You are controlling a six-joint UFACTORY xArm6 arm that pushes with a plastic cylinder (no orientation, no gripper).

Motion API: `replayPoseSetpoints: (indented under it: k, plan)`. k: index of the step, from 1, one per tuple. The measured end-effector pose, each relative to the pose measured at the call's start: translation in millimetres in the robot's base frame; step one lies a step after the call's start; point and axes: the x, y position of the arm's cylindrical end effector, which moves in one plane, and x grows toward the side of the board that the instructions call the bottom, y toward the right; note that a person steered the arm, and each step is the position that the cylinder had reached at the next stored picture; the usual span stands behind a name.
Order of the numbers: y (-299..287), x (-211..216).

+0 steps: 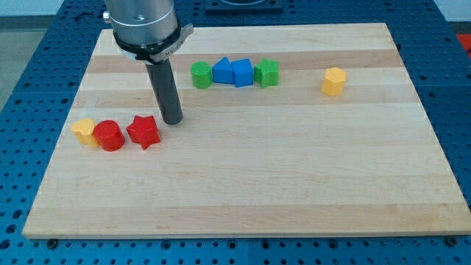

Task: Push the red star to the red circle

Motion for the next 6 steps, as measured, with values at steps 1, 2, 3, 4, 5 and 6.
replayPoseSetpoints:
  k: [1, 2, 3, 4, 5, 6]
  plan:
    - [3, 13]
    - [4, 33]
    - [4, 33]
    - [-7, 30]
    - [-7, 30]
    - [-21, 30]
